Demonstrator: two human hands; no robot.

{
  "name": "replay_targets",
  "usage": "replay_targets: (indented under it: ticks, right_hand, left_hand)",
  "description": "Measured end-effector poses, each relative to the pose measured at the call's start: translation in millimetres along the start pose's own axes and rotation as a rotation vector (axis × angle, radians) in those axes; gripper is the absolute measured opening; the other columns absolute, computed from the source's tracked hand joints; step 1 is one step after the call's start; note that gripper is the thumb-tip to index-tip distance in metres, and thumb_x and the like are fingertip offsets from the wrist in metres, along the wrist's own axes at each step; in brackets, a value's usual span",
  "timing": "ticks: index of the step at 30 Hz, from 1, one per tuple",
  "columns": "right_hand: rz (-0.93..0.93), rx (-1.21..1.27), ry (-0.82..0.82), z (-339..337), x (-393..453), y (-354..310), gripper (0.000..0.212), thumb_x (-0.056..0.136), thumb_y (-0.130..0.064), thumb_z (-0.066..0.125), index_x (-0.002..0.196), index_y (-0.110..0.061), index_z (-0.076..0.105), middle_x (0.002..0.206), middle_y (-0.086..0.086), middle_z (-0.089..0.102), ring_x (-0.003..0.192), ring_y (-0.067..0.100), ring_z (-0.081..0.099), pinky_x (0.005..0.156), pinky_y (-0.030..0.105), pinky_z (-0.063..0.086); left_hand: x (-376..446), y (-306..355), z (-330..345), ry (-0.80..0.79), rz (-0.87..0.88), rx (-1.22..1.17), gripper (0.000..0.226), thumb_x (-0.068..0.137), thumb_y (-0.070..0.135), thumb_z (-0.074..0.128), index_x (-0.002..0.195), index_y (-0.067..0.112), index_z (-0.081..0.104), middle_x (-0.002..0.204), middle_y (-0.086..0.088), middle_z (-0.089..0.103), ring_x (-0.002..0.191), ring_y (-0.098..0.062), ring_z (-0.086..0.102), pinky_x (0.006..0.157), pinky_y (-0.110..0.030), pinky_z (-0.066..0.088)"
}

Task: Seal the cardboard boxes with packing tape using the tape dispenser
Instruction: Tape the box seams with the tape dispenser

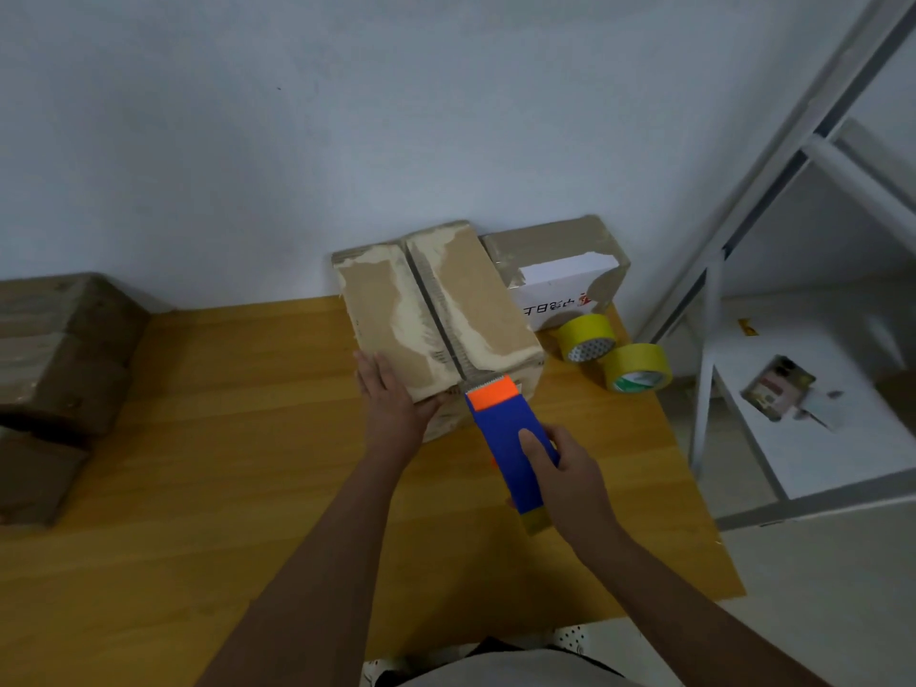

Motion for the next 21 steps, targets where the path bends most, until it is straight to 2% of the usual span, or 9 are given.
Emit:
replay_targets:
  ticks: [7,12,21]
  right_hand:
    - [-0.002,0.035,-0.021,3,-12,-1,0.043,0.095,-0.048,0.049,0.127,-0.019,0.054,0.097,0.002,0.069,0.078,0.026,0.070,0.067,0.055,0.056]
    - [0.054,0.005,-0.035,0,-30,26,0.051,0.094,-0.050,0.048,0.135,-0.019,0.050,0.100,0.005,0.069,0.077,0.031,0.068,0.066,0.055,0.055]
    - [0.054,0.034,-0.013,-2,-38,39,0.056,0.089,-0.058,0.046,0.132,-0.022,0.051,0.093,0.015,0.069,0.076,0.042,0.066,0.064,0.060,0.052]
  left_hand:
    - [0,0,0,-0.010,0.001,0.000,0.113,0.083,0.044,0.073,0.154,-0.005,0.000,0.160,-0.027,-0.015,0.149,-0.041,-0.008,0.122,-0.047,0.009]
    - [1,1,0,-0.005,0.019,0.018,0.115,0.081,0.044,0.075,0.152,-0.008,0.002,0.158,-0.031,-0.013,0.148,-0.044,-0.007,0.122,-0.049,0.007]
    - [-3,4,-1,-0.013,0.023,0.038,0.116,0.082,0.046,0.074,0.153,-0.008,0.001,0.159,-0.029,-0.014,0.149,-0.042,-0.006,0.122,-0.049,0.009]
Point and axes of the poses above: each hand's wrist, its own x-axis towards the middle knuckle, its own z-axis out of the palm, y = z × x, the point moved 10 cm from there along x, towards the middle knuckle
